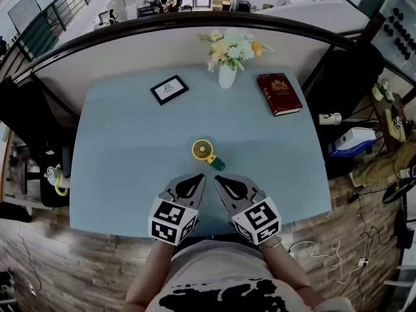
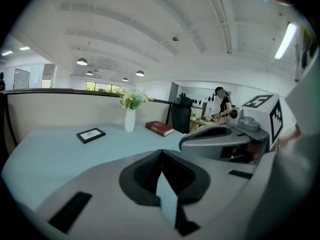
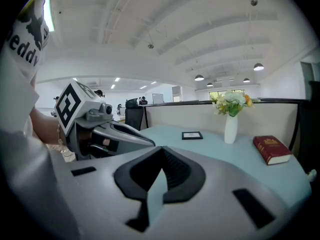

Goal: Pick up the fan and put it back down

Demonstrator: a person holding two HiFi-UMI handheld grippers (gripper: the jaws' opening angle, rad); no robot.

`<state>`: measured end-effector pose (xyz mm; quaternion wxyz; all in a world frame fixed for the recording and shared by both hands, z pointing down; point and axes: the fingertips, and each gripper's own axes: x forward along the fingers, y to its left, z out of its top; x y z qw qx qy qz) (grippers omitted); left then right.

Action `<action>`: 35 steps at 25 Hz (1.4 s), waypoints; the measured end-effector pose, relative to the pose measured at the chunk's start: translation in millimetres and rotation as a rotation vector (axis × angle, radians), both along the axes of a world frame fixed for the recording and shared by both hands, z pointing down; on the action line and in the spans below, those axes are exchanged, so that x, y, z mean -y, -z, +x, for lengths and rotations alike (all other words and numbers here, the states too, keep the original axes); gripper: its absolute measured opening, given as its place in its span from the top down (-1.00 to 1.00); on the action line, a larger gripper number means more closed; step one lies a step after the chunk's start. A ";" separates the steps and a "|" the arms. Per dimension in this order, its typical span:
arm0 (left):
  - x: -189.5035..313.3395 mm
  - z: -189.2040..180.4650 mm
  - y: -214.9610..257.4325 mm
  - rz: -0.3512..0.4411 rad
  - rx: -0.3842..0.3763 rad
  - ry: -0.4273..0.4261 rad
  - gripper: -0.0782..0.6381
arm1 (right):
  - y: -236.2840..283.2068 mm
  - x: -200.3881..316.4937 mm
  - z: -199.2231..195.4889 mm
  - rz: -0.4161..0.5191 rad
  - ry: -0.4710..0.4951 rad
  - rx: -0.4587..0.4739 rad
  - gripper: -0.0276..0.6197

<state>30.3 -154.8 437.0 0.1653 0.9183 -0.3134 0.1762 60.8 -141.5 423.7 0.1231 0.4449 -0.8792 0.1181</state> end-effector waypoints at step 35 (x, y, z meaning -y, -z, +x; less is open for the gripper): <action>-3.2 -4.4 -14.1 -0.034 -0.007 0.012 0.75 | 27.0 -3.7 -12.4 0.035 0.165 -0.072 0.91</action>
